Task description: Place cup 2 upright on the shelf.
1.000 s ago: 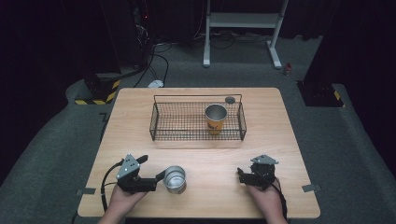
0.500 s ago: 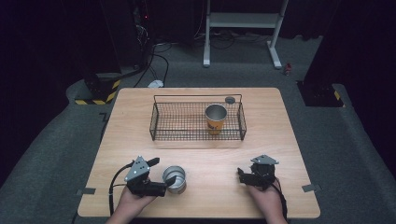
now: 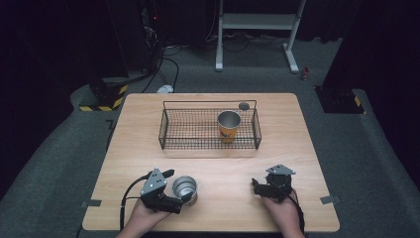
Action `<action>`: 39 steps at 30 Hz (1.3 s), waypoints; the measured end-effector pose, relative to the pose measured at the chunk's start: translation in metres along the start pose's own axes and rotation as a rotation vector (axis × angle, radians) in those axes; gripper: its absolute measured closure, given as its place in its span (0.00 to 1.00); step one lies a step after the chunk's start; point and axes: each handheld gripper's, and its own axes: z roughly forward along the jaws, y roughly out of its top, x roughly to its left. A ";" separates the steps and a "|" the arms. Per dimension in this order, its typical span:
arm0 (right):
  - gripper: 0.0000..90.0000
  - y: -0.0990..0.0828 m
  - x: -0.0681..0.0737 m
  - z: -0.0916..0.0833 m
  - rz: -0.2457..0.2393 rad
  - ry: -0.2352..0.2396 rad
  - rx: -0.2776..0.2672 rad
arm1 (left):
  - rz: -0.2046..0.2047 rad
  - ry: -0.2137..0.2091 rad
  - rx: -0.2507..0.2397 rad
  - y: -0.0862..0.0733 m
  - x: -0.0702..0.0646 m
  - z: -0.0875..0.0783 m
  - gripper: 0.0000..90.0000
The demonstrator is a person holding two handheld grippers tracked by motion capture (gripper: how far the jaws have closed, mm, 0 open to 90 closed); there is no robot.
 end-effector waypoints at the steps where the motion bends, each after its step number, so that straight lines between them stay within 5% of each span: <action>1: 0.15 0.000 0.000 0.000 0.002 0.000 0.000 | -0.004 -0.001 0.007 -0.001 0.000 0.001 0.01; 30: 0.15 0.000 0.000 0.000 0.001 -0.001 -0.001 | 0.025 -0.009 0.106 -0.024 -0.002 0.016 0.01; 39: 0.15 0.000 0.000 0.000 0.001 -0.001 -0.002 | 0.025 0.010 0.118 -0.029 -0.001 0.020 0.09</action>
